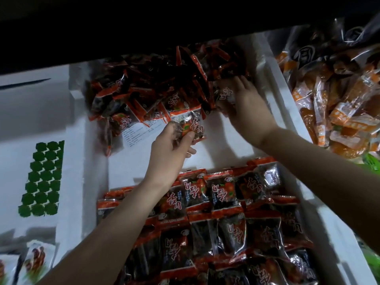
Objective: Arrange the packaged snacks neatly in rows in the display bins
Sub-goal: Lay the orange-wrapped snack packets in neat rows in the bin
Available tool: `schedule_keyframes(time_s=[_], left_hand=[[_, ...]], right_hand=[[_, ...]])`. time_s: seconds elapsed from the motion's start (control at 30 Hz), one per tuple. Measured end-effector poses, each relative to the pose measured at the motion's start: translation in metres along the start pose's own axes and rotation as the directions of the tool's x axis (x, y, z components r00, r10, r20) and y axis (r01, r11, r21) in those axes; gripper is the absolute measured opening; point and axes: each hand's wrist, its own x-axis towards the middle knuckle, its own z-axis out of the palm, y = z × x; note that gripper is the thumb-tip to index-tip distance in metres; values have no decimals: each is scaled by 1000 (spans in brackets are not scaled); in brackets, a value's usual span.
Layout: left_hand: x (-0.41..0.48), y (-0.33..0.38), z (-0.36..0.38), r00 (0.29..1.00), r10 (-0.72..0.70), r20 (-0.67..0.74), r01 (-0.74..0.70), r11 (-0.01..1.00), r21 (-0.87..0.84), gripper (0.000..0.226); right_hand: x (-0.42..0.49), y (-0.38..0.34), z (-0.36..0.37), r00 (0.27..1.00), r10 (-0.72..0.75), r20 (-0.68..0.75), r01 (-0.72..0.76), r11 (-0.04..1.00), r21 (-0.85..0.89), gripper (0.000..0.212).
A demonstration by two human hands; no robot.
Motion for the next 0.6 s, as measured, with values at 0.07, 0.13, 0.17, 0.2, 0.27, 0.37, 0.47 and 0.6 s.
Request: schedule_keyframes(time_s=[0.07, 0.13, 0.17, 0.2, 0.27, 0.37, 0.47, 0.6], left_hand=[[0, -1, -4, 1000, -5, -23, 6, 1000, 13, 11], [-2, -2, -7, 999, -21, -36, 22, 999, 30, 9], [-3, -2, -8, 999, -34, -40, 35, 999, 33, 8], [-5, -2, -8, 998, -49, -45, 51, 998, 36, 6], [-8, -3, -7, 995, -79, -54, 81, 996, 42, 6], [-14, -2, -5, 992, -111, -58, 113, 993, 44, 8], [-21, -2, -8, 990, -124, -73, 129, 990, 62, 6], [-34, -5, -21, 984, -139, -111, 145, 989, 43, 7]], right_hand=[[14, 18, 4, 998, 22, 59, -9, 978, -211, 53], [22, 28, 7, 986, 95, 139, -47, 948, -315, 63], [24, 31, 9, 982, 115, 153, -51, 927, -370, 65], [25, 32, 9, 980, 127, 151, -52, 904, -425, 65], [24, 30, 11, 981, 131, 140, -44, 864, -502, 58], [15, 27, 18, 985, 75, 157, 20, 848, -530, 35], [-2, 17, 18, 985, 61, 161, 7, 922, -388, 33], [-28, -11, 5, 968, 41, 247, -22, 997, -79, 34]])
